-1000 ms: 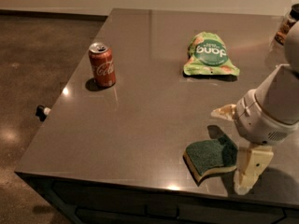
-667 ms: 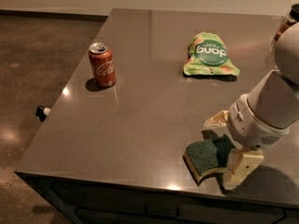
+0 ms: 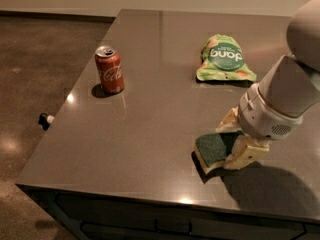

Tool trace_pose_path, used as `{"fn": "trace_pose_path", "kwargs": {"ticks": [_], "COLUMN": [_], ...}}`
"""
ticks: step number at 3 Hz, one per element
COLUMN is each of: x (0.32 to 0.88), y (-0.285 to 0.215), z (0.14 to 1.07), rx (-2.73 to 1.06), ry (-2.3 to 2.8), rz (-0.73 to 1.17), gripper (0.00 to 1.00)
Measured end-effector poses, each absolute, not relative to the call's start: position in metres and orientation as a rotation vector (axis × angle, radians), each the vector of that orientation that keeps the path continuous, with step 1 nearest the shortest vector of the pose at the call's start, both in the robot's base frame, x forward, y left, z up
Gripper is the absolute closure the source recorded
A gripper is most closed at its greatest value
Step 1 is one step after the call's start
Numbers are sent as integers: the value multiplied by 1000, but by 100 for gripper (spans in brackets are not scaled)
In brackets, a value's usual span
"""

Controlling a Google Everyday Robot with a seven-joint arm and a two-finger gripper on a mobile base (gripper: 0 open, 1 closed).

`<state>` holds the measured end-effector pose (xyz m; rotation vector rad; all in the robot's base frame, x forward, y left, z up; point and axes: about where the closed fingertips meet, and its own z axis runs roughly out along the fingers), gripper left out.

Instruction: Move sponge near green rice chip bag

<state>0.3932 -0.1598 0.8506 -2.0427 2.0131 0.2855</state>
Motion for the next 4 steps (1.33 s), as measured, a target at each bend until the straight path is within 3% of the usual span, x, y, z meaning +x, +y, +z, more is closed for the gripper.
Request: {"fn": "trace_pose_path", "kwargs": {"ticks": [1, 4], "x": [443, 586], "y": [-170, -239], "z": [871, 894], "rx": [-1947, -1410], "ry": [2118, 2328], "rz": [241, 86], "gripper": [100, 98]}}
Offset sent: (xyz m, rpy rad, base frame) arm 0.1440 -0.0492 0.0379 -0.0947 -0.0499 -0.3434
